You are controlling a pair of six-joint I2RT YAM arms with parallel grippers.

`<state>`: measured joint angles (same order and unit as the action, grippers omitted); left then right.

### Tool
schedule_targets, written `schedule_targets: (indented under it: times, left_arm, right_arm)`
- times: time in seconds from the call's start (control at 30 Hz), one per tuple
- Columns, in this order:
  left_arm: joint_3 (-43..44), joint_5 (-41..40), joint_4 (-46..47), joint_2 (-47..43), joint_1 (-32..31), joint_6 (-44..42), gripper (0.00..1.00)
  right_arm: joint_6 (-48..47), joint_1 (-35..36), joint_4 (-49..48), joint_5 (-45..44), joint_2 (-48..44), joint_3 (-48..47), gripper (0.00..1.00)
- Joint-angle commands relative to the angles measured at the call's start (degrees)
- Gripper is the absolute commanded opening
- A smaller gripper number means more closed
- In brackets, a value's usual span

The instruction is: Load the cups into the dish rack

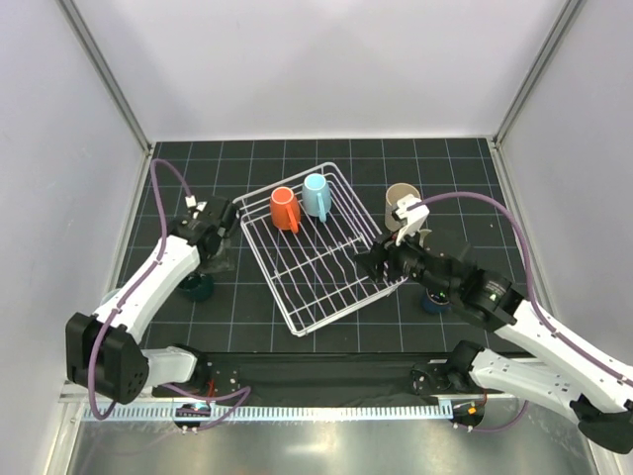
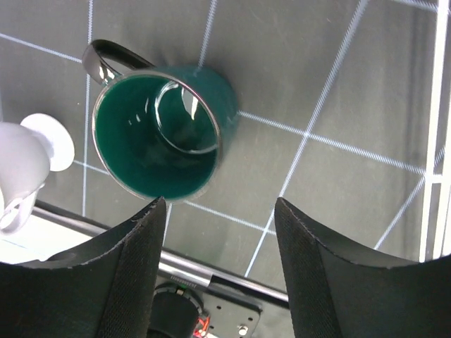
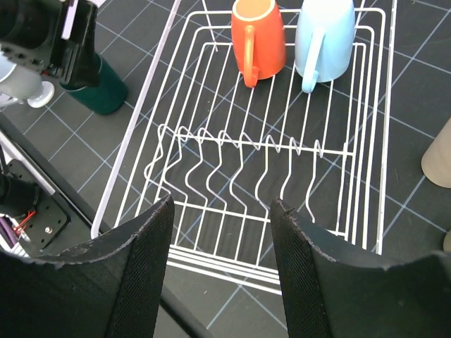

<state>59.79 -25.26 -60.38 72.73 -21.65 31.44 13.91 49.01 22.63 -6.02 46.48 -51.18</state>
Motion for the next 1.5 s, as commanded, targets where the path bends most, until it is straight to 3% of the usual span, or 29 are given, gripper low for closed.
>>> schedule_targets:
  times: [0.0,0.23,0.4,0.53,0.67,0.83,0.87,0.97,1.17,1.37,1.47]
  left_arm:
    - [-1.3,4.6,5.4,0.3,4.4,-4.1,0.61]
    - [-2.8,5.5,7.7,5.3,6.5,-5.4,0.56]
    - [-2.3,5.5,7.1,9.3,7.8,-4.9,0.44]
    - [-2.5,5.7,7.1,11.0,9.5,-4.9,0.40]
    - [-2.6,8.0,7.6,12.5,11.0,-5.7,0.21]
    - [-2.4,8.9,7.6,12.7,11.1,-5.9,0.07]
    - [-2.1,8.9,7.4,11.8,11.1,-5.9,0.00]
    - [-1.3,11.1,6.5,9.0,11.3,-5.0,0.00]
    - [1.1,27.5,6.1,-3.9,11.3,0.0,0.00]
    - [0.2,45.3,11.5,-15.2,11.3,7.9,0.00]
    - [0.5,43.4,9.4,-18.4,10.7,8.5,0.00]
  right_arm:
    - [0.2,0.3,1.5,1.1,-1.8,0.8,0.59]
    - [0.1,0.2,1.8,2.1,-3.1,1.3,0.59]
    - [0.1,0.3,2.2,2.3,-3.5,1.0,0.59]
    - [0.2,0.3,2.8,2.3,-4.2,0.4,0.59]
    - [0.4,0.3,2.8,2.0,-4.6,0.2,0.59]
    - [0.6,0.2,3.3,2.1,-4.7,0.1,0.59]
    - [0.5,0.3,3.2,2.2,-4.9,0.1,0.59]
    - [0.2,0.3,3.5,2.4,-5.2,0.6,0.59]
    - [0.1,0.3,4.1,3.5,-4.1,0.3,0.59]
    - [1.9,0.3,3.2,8.5,-2.6,-0.9,0.59]
    - [3.0,0.4,3.2,9.7,-2.2,-1.3,0.59]
